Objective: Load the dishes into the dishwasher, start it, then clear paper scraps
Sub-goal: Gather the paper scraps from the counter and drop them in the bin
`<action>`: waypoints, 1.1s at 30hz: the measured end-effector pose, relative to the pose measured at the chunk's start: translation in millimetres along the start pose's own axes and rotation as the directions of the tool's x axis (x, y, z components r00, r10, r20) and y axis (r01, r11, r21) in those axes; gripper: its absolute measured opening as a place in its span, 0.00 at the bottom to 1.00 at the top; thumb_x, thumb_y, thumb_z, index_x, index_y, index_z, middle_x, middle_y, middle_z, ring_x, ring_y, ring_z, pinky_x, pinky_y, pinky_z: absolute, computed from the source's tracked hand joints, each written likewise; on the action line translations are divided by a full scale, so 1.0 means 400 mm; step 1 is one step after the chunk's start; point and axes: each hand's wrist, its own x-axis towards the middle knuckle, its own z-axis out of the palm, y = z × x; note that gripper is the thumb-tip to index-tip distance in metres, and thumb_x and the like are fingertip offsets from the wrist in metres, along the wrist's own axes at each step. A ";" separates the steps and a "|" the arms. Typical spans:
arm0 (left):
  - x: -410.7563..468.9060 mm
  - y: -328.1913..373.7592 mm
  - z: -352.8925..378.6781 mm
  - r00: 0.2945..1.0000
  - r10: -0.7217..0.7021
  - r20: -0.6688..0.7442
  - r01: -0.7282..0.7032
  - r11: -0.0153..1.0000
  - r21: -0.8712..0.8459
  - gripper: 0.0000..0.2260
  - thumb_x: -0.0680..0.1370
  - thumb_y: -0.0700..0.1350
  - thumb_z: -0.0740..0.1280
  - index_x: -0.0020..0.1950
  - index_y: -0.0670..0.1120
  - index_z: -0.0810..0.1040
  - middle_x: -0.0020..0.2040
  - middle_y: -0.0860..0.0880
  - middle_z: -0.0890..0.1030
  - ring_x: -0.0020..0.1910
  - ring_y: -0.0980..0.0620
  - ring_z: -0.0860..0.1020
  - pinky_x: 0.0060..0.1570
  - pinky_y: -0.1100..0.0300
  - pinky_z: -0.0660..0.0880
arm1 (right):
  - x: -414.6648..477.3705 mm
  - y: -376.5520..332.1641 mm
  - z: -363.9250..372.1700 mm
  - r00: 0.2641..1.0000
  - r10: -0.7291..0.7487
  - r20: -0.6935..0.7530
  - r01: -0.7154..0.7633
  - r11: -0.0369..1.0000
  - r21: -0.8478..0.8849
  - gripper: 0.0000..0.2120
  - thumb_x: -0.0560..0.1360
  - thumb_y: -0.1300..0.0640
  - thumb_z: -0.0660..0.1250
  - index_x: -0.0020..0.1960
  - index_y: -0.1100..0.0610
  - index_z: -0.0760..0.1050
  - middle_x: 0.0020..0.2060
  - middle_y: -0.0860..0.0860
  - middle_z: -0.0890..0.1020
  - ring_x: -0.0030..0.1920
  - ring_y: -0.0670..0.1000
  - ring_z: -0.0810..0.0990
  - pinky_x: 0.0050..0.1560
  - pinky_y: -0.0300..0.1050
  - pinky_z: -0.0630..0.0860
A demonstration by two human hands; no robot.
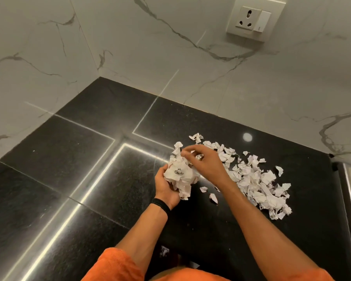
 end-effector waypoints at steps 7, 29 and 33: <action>-0.018 0.069 -0.057 0.994 0.087 -0.060 -0.093 0.990 -0.107 0.27 0.81 0.56 0.58 0.71 0.37 0.76 0.67 0.35 0.78 0.62 0.38 0.79 0.69 0.45 0.71 | 0.192 0.111 0.082 0.969 0.176 0.172 -0.104 0.925 -0.366 0.17 0.78 0.48 0.71 0.66 0.50 0.78 0.57 0.50 0.82 0.57 0.51 0.81 0.57 0.48 0.78; 0.019 0.051 -0.021 0.996 0.082 -0.027 -0.085 0.988 -0.130 0.23 0.82 0.55 0.58 0.55 0.40 0.86 0.54 0.39 0.84 0.50 0.40 0.84 0.57 0.47 0.77 | 0.080 -0.091 0.032 0.964 0.024 0.266 -0.014 0.999 -0.038 0.17 0.71 0.57 0.79 0.59 0.52 0.82 0.49 0.46 0.85 0.45 0.43 0.84 0.47 0.36 0.80; 0.018 0.024 0.008 0.997 0.081 0.019 -0.078 0.989 -0.122 0.21 0.83 0.53 0.56 0.58 0.40 0.84 0.51 0.39 0.85 0.47 0.41 0.85 0.53 0.46 0.77 | 0.054 -0.083 0.062 0.972 0.007 0.233 0.031 0.987 -0.159 0.17 0.72 0.45 0.77 0.59 0.48 0.83 0.52 0.41 0.84 0.50 0.40 0.81 0.51 0.37 0.79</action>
